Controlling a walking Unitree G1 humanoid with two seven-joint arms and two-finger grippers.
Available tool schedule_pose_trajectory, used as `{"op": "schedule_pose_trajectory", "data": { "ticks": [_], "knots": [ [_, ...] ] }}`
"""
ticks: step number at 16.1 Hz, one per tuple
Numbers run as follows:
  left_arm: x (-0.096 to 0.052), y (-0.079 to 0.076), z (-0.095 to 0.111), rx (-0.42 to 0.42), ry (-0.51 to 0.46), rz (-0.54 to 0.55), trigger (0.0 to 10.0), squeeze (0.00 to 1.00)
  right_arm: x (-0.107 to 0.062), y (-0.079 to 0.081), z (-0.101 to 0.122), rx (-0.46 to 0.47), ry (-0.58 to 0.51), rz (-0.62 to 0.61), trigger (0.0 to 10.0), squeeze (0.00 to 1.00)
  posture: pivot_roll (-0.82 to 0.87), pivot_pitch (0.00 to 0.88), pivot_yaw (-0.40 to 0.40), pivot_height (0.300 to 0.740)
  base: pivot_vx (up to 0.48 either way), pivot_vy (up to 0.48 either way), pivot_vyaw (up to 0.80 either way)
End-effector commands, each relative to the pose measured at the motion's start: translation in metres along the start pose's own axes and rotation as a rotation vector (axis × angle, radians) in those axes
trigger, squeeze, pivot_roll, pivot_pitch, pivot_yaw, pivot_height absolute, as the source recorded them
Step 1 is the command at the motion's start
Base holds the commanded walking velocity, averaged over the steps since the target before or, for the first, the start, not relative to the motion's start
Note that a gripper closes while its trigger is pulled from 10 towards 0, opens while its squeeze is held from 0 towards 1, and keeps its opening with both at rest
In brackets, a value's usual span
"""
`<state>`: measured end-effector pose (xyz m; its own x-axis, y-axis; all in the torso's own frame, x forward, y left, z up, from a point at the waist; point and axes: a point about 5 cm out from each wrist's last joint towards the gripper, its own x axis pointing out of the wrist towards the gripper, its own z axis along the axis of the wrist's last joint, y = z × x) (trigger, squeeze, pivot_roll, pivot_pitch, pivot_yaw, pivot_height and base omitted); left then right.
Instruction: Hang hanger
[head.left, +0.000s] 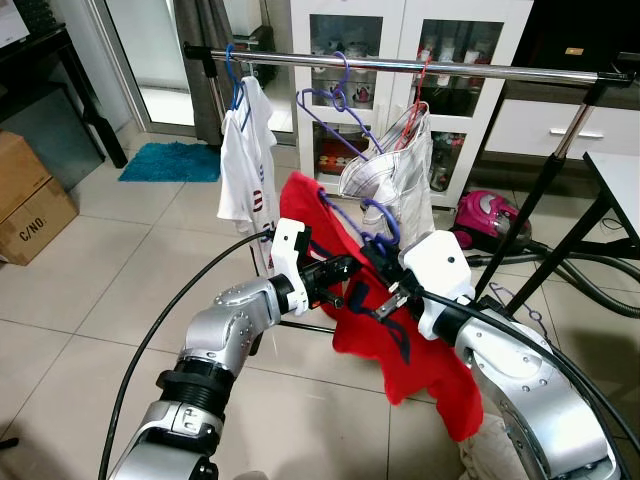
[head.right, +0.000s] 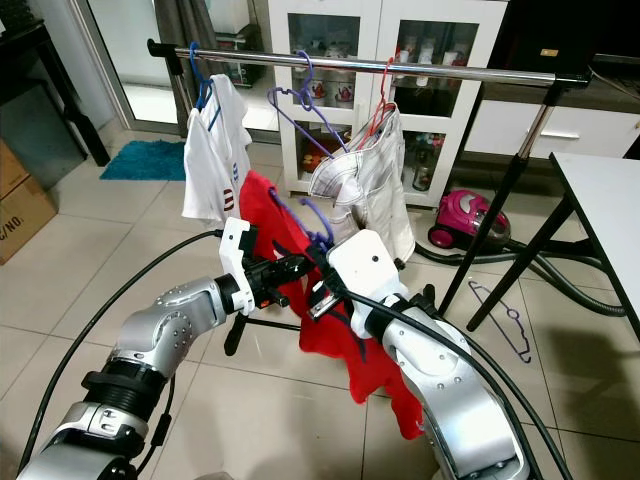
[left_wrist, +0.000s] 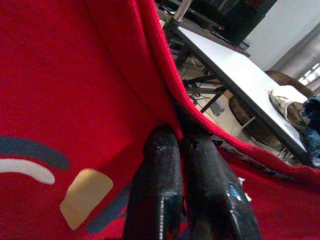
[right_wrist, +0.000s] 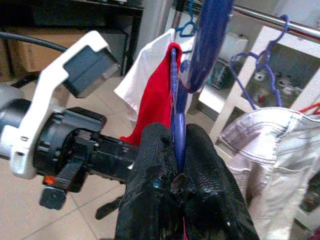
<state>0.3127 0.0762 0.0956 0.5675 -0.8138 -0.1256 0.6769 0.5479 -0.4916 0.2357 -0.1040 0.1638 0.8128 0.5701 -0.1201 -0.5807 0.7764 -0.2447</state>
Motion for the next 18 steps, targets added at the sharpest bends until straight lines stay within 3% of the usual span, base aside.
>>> {"op": "schedule_pose_trajectory", "data": {
  "ticks": [1, 5, 8, 11, 15, 16, 18],
  "knots": [
    [-0.001, -0.002, 0.000, 0.008, 0.001, -0.013, 0.0, 0.00, 0.002, 0.001, 0.006, -0.003, -0.043, 0.046, 0.0, 0.00, -0.05, 0.000, 0.067, 0.740, 0.000, 0.000, 0.00],
    [-0.004, -0.008, -0.003, 0.016, 0.006, -0.050, 0.0, 0.00, -0.001, -0.002, 0.002, -0.018, -0.023, 0.071, 0.0, 0.00, -0.05, 0.000, 0.073, 0.740, 0.000, 0.000, 0.00],
    [-0.008, -0.016, -0.005, 0.065, 0.019, -0.063, 0.0, 0.00, -0.001, -0.011, -0.002, -0.041, 0.024, 0.015, 0.0, 0.00, -0.05, 0.000, 0.074, 0.740, 0.000, 0.000, 0.00],
    [-0.014, -0.024, -0.004, 0.063, -0.024, -0.091, 0.0, 0.00, 0.001, -0.021, -0.009, -0.021, 0.078, -0.074, 0.0, 0.00, -0.04, 0.000, 0.071, 0.740, 0.000, 0.000, 0.00],
    [-0.024, -0.028, -0.002, 0.060, -0.075, -0.117, 0.0, 0.00, 0.001, -0.025, -0.015, -0.021, 0.118, -0.096, 0.0, 0.00, -0.05, 0.000, 0.075, 0.740, 0.000, 0.000, 0.00],
    [-0.028, -0.029, 0.001, 0.072, -0.095, -0.120, 0.0, 0.00, 0.001, -0.026, -0.018, -0.035, 0.149, -0.101, 0.0, 0.00, -0.05, 0.000, 0.075, 0.740, 0.000, 0.000, 0.00],
    [-0.036, -0.023, 0.006, 0.173, -0.078, -0.038, 0.0, 0.00, 0.000, -0.027, -0.025, -0.083, 0.201, -0.086, 0.0, 0.00, -0.05, 0.000, 0.080, 0.740, 0.000, 0.000, 0.00]
  ]
}}
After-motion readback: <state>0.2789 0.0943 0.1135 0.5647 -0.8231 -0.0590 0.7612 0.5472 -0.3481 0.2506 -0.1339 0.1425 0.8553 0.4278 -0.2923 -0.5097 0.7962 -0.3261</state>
